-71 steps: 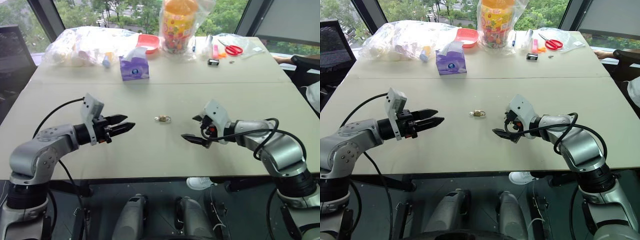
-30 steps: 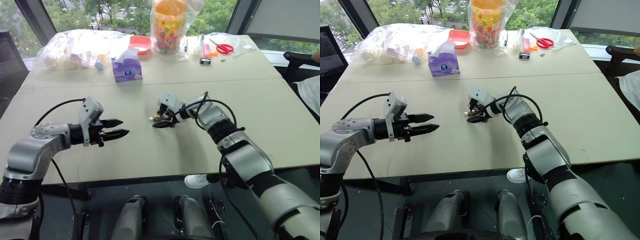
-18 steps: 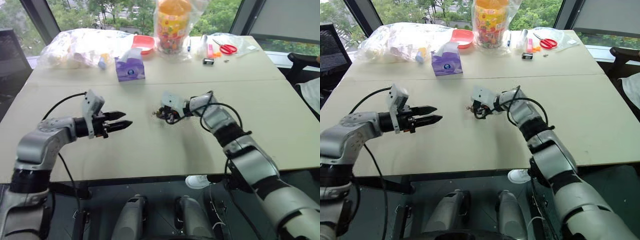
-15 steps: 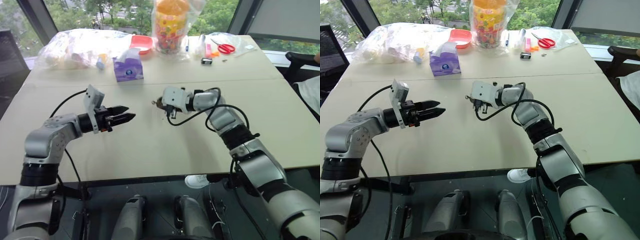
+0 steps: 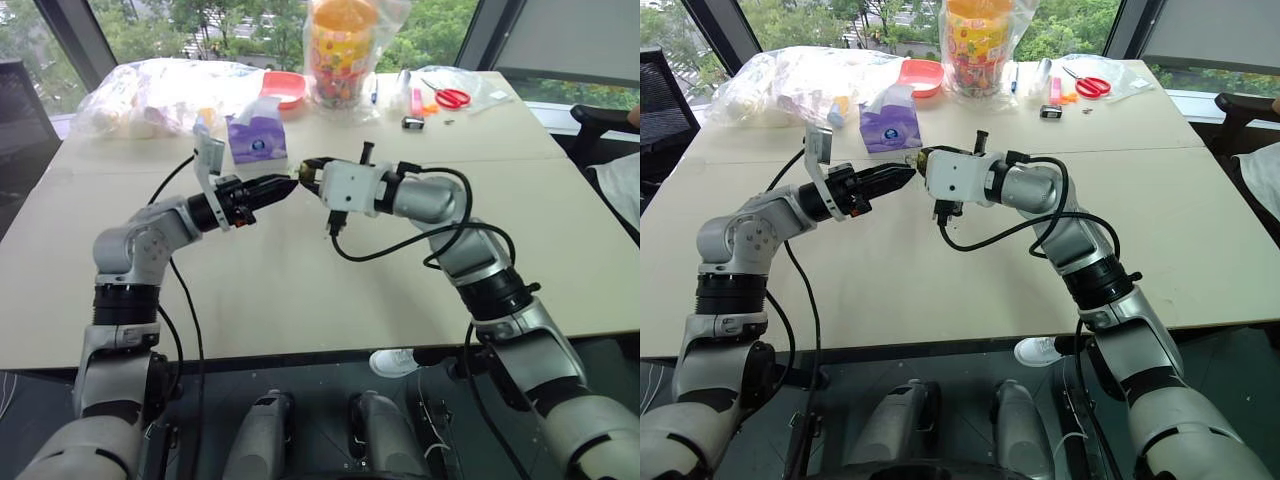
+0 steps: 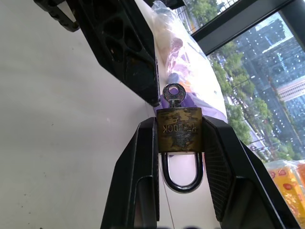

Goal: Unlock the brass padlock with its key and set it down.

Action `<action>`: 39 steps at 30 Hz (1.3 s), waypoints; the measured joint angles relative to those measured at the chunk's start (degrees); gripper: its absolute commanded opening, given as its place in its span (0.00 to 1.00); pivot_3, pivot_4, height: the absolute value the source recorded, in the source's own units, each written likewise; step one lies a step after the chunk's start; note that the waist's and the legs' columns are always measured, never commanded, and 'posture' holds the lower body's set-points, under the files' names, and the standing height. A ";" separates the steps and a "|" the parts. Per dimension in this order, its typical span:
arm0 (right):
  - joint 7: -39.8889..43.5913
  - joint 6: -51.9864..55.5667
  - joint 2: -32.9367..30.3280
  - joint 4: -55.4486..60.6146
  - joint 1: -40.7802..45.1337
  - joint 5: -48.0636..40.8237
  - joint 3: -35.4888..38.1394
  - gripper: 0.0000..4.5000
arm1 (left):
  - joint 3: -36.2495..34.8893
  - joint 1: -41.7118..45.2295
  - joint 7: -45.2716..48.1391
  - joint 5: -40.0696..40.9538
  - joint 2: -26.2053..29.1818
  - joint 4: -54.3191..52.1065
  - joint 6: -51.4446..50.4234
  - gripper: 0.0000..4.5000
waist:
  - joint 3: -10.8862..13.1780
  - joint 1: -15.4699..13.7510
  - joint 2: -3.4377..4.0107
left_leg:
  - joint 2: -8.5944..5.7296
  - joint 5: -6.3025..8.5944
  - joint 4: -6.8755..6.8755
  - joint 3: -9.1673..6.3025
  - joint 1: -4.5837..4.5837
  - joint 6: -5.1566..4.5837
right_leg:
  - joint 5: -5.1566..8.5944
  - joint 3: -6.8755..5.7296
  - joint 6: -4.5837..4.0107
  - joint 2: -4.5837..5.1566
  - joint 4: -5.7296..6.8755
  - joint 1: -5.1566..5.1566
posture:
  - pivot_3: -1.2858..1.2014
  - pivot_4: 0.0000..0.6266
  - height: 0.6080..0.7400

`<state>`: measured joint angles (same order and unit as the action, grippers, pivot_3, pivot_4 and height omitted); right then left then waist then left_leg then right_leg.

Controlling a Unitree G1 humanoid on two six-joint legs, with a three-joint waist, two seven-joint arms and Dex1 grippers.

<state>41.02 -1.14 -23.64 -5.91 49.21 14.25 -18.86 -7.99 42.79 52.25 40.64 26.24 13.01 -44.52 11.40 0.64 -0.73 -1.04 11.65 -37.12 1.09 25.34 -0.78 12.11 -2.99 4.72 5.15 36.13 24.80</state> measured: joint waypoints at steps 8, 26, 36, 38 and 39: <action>-0.21 1.05 -0.01 1.18 -1.11 0.18 0.00 0.16 | -1.95 1.90 0.18 1.15 -0.26 1.63 -0.21 0.39 | 0.00 0.08 0.00 | 0.00 0.00 0.00 -0.01 -0.01 0.00 | 0.00 0.00 0.00 0.00 0.00 -0.01 | 0.52 0.24 1.00; 0.18 1.88 0.00 1.70 -1.16 0.17 -0.05 0.16 | -0.02 1.66 2.61 -2.12 0.87 1.34 0.77 0.01 | 0.00 0.06 0.00 | 0.00 0.00 0.00 -0.01 0.00 0.00 | 0.00 0.00 0.00 0.00 -0.01 -0.01 | 0.52 0.24 1.00; 2.27 2.47 -0.19 1.70 -1.55 0.15 -0.09 0.16 | 8.41 1.90 8.76 -15.82 4.59 0.18 19.40 0.01 | 0.00 0.01 0.00 | 0.00 0.00 0.01 0.01 0.00 0.00 | 0.02 0.00 -0.05 0.01 -0.02 0.00 | 0.52 0.24 1.00; 2.38 2.47 -0.42 1.70 -1.55 0.13 -0.03 0.16 | 9.62 1.90 9.51 -19.48 4.63 0.59 25.84 0.01 | 0.00 -0.03 0.00 | 0.00 0.00 0.01 0.01 0.00 0.00 | 0.05 0.00 -0.09 0.02 -0.03 0.00 | 0.52 0.24 1.00; 2.63 2.46 -0.45 1.70 -1.55 0.11 0.00 0.16 | 10.15 1.90 10.15 -21.37 4.76 1.03 29.10 0.01 | 0.00 -0.01 0.00 | 0.00 0.00 0.01 0.01 0.00 0.00 | 0.07 0.01 -0.14 0.02 -0.03 0.00 | 0.52 0.24 1.00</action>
<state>43.65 1.32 -24.10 -4.21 47.66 14.36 -18.85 2.16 44.69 62.41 19.27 31.00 14.03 -15.42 11.40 0.63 -0.73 -1.05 11.65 -37.10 1.11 25.34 -0.78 12.19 -2.98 4.58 5.17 36.10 24.80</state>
